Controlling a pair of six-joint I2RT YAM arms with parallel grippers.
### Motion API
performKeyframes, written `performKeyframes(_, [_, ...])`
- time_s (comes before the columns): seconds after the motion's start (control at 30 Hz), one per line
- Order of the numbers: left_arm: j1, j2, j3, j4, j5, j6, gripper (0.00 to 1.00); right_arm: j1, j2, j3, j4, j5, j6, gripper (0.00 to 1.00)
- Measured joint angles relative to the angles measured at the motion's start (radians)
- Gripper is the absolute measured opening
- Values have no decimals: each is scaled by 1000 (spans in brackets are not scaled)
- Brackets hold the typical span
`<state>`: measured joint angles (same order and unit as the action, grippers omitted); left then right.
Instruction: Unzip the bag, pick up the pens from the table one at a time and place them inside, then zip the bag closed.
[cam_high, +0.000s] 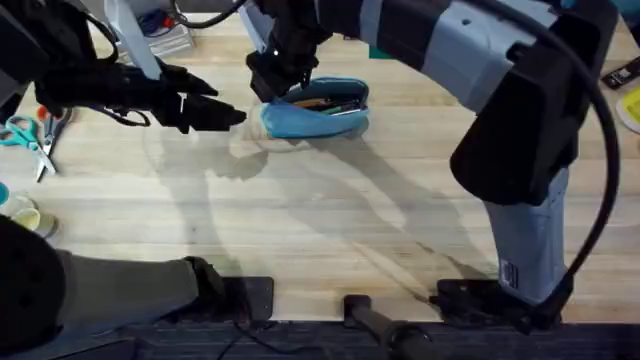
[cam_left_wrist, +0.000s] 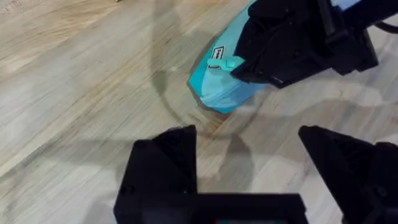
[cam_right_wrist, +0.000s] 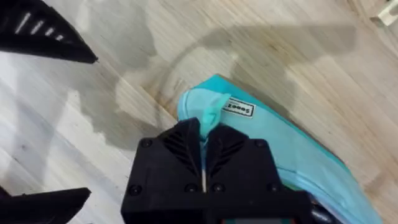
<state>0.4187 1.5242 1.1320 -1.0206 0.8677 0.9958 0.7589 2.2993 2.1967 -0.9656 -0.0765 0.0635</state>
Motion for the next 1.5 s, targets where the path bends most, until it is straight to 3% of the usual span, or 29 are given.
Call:
performKeyframes(0.73, [0,0,0,0,2,0,993,0,0,80,-20,32,-5,31])
performKeyframes(0.97, [0,0,0,31,62,0,994,0,0,80,-20,32,-5,31])
performKeyframes(1.23, [0,5,0,152,116,0,994,0,0,80,-20,32,-7,31])
performKeyframes(1.5, [0,138,0,244,209,16,992,0,0,80,-18,32,-8,31])
